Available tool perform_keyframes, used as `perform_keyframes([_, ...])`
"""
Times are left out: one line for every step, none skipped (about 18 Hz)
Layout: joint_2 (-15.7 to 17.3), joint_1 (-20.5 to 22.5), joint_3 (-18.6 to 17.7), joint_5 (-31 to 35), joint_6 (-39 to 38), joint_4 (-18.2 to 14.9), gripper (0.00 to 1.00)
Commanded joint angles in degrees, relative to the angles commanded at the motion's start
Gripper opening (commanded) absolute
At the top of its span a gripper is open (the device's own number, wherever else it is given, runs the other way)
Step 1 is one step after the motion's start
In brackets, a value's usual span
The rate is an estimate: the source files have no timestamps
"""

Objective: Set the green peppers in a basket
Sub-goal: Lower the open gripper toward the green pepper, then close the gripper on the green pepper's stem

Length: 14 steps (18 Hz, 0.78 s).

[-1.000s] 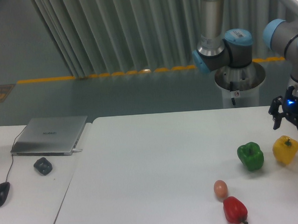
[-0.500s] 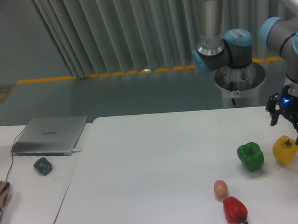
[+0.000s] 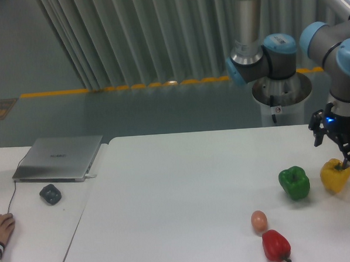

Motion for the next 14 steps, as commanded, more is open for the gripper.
perform_keyframes([0.00,0.00,-0.09,0.00,-0.09,0.00,1.00])
perform_keyframes([0.00,-0.18,-0.09,0.00,-0.17,0.00,1.00])
perform_keyframes([-0.09,-0.53,-0.18,0.00,-0.35,0.09,1.00])
perform_keyframes([-0.09,-0.62,-0.61,0.09,-0.53,0.17,1.00])
perform_keyframes([-0.09,-0.70,-1.05,0.00,-0.70,0.35,1.00])
perform_keyframes([-0.09,-1.05,-1.23,0.09,-0.79,0.44,1.00])
perform_keyframes([-0.18,-1.67,-1.41,0.09,-1.31,0.61,1.00])
perform_keyframes([-0.26,-2.19,-1.41,0.17,-2.28,0.79,1.00])
perform_keyframes([-0.70,-2.63,-1.41,0.35,-3.33,0.79,1.00])
perform_keyframes([-1.14,-3.16,-1.32,0.35,-4.38,0.88,1.00])
perform_keyframes([-1.67,-3.86,-1.32,0.44,-5.26,1.05,1.00])
perform_keyframes([-1.84,-4.39,-1.23,0.35,-5.80,1.05,1.00])
perform_keyframes([-2.37,-4.83,-1.23,0.26,-5.80,1.05,1.00])
perform_keyframes([-2.72,-5.36,-1.14,0.26,-5.80,1.14,1.00])
